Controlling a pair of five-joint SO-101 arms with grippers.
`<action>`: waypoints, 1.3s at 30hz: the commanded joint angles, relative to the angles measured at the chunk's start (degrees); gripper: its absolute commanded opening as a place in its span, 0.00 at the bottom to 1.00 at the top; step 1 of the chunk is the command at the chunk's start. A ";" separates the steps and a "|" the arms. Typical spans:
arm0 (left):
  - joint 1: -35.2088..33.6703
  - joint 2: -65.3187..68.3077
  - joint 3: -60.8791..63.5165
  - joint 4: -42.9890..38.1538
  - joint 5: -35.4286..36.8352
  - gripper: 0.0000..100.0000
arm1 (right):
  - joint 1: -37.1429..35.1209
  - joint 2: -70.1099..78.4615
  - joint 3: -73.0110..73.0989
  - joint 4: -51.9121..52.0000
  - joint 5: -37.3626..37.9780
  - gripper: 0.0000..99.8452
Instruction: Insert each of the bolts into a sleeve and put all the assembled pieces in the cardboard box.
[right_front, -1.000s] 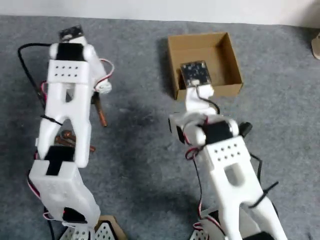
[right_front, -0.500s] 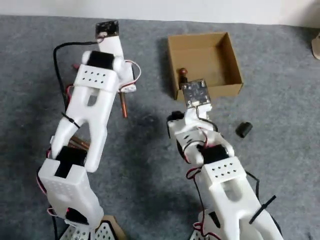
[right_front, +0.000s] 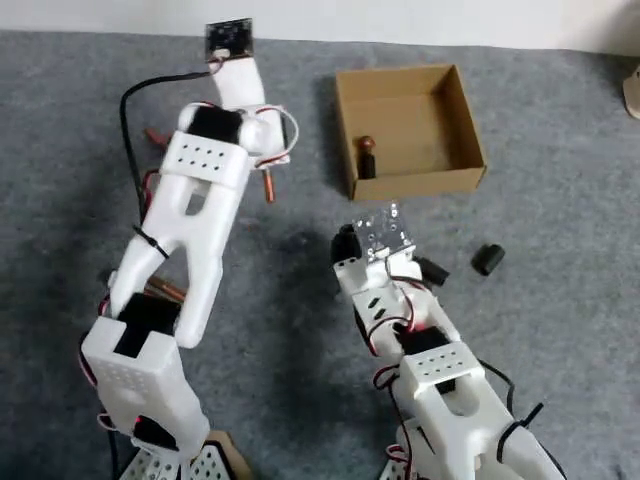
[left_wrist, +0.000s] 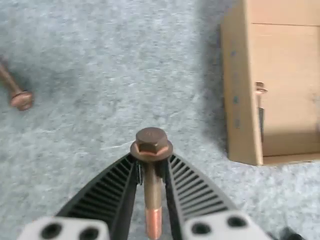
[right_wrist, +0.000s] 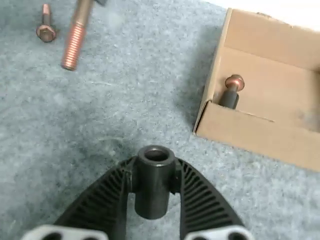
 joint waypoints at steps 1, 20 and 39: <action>3.56 -4.00 -0.31 -1.49 -0.18 0.00 | 0.48 -2.51 -0.22 -1.63 5.01 0.00; 8.40 -18.51 -2.86 9.76 10.11 0.00 | -1.10 -2.24 8.75 -23.78 9.76 0.00; 13.05 -20.26 17.01 -7.30 12.40 0.00 | -1.27 -2.24 9.01 -23.69 9.76 0.00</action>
